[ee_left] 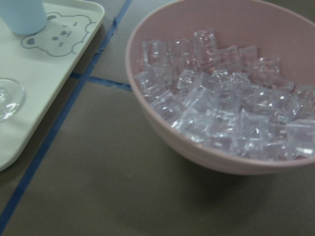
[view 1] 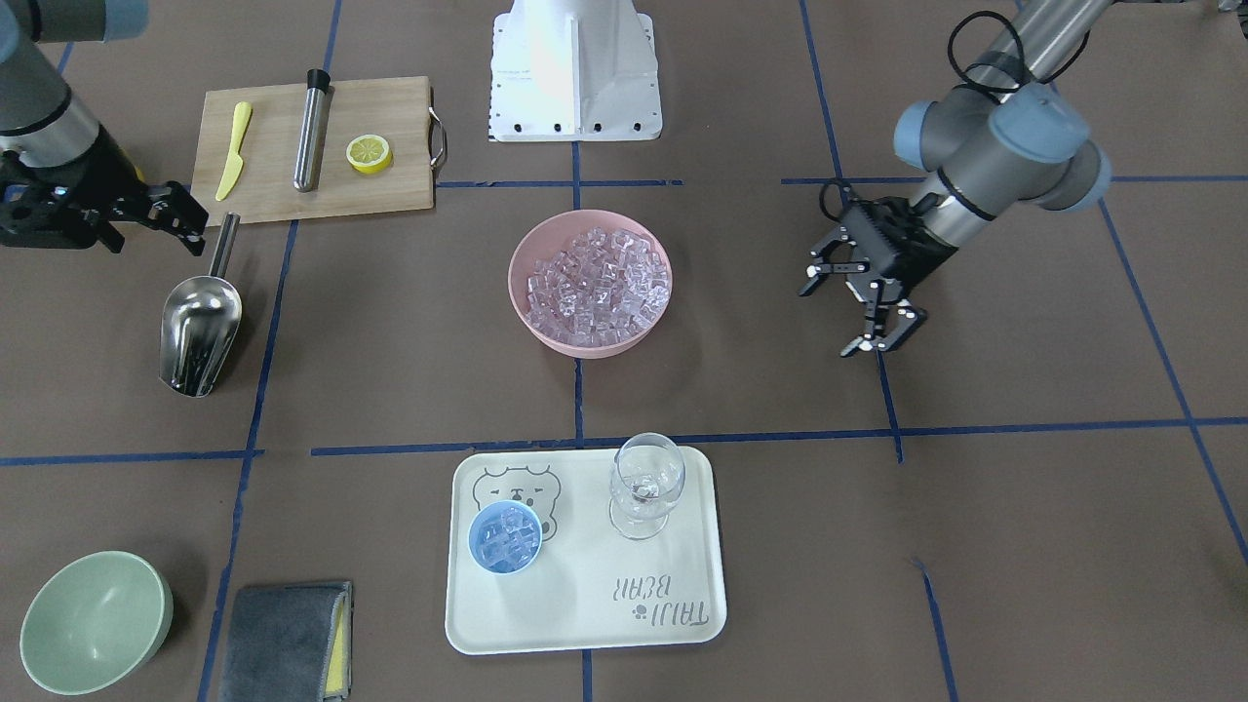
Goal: Put ice in cup with scoop
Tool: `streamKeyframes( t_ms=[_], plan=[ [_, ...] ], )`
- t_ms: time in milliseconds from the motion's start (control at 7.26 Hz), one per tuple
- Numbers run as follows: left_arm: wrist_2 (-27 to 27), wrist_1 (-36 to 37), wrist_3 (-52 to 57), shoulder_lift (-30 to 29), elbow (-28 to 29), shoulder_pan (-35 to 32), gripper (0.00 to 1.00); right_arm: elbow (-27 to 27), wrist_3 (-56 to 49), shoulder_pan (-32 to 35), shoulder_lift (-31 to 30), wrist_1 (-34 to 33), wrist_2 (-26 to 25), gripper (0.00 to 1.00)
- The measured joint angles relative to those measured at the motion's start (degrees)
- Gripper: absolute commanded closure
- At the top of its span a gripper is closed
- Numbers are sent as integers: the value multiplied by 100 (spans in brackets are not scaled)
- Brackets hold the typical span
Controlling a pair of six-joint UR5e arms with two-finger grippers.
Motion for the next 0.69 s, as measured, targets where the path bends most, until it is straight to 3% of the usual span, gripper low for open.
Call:
streamKeyframes(
  t_ms=[276, 689],
  plan=[
    [37, 268, 477, 526, -101, -817, 0, -586, -1166, 820, 19, 11, 280, 0],
    [59, 603, 1179, 906, 204, -2002, 0, -998, -1738, 1171, 55, 47, 497, 0]
  ],
)
